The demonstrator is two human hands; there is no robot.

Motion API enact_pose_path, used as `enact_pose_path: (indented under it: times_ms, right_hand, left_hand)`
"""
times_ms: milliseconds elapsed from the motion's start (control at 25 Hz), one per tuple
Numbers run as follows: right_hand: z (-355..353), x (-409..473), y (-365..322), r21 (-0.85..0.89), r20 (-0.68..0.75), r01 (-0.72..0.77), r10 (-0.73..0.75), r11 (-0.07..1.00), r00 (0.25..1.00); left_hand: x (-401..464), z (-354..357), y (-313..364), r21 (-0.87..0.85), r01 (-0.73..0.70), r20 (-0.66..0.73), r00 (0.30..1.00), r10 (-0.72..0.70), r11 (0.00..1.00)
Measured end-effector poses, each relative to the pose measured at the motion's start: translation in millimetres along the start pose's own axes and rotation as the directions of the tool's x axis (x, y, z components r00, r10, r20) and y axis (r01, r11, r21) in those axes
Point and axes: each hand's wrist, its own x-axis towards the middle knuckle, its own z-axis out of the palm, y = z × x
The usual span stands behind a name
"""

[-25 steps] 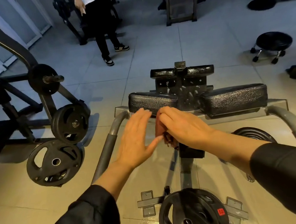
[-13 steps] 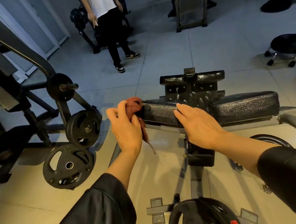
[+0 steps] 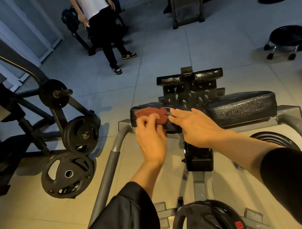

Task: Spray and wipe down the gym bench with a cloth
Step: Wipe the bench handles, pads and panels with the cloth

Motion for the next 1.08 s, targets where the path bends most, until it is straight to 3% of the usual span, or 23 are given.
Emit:
enact_pose_path:
  times_ms: [120,200,280,320,440,560,640,720,760,840,960,1000,1080]
  right_hand:
    - [-11.4,-3.1,0.9,0.023,0.030,0.021,-0.022,1.000,0.999]
    - [-19.8,-6.3,11.9,0.004,-0.031,0.011,-0.011,1.000,0.999]
    - [-26.9,-13.8,34.5,-0.143,-0.147,-0.043,0.022,0.989,0.989]
    - [-29.4,-19.7,46.2,-0.231,-0.175,-0.074,0.034,0.970,0.984]
    - [-27.8,-41.8,65.2,-0.343,-0.134,-0.116,0.074,0.932,0.988]
    - [-20.0,-54.1,66.2,-0.364,-0.101,-0.106,0.074,0.925,0.992]
    - [-16.9,-55.6,68.1,-0.366,-0.105,-0.110,0.076,0.924,0.992]
    - [-15.4,-55.8,70.1,-0.361,-0.092,-0.118,0.091,0.925,0.992]
    - [-14.3,-55.6,70.6,-0.356,-0.082,-0.121,0.098,0.927,0.992]
    - [-11.4,-54.0,72.8,-0.344,-0.087,-0.128,0.104,0.930,0.991]
    - [-13.6,-55.6,70.8,-0.360,-0.078,-0.112,0.090,0.926,0.993]
    - [-14.5,-57.7,71.5,-0.363,-0.076,-0.104,0.082,0.926,0.994]
    - [-17.8,-65.9,77.6,-0.345,-0.093,-0.090,0.061,0.934,0.994]
  left_hand:
    - [-16.7,2.5,3.6,-0.048,-0.064,0.094,0.993,0.068,0.997]
    - [-3.9,-12.5,-7.4,-0.071,0.041,-0.002,0.999,-0.042,0.997]
    - [11.9,-24.2,-15.3,-0.059,0.175,-0.097,0.979,-0.180,0.983]
    - [13.9,-23.9,-12.3,-0.047,0.159,-0.082,0.983,-0.162,0.986]
    - [-6.0,4.6,24.0,0.003,-0.086,0.110,0.990,0.085,0.996]
    - [-29.6,35.9,41.6,0.028,-0.324,0.281,0.910,0.304,0.946]
    - [-24.2,34.4,39.0,-0.046,-0.252,0.138,0.957,0.256,0.967]
    - [-11.5,27.1,35.4,-0.018,-0.159,-0.083,0.984,0.157,0.987]
    - [-6.7,24.8,34.9,0.007,-0.116,-0.123,0.986,0.115,0.993]
    - [-3.8,29.0,39.5,0.022,-0.109,-0.049,0.993,0.110,0.994]
    - [-27.9,47.1,40.6,0.118,-0.213,0.249,0.952,0.178,0.970]
    - [-36.2,49.2,40.2,0.097,-0.182,0.268,0.952,0.150,0.979]
    - [-39.2,46.5,49.2,-0.030,-0.111,0.170,0.979,0.115,0.993]
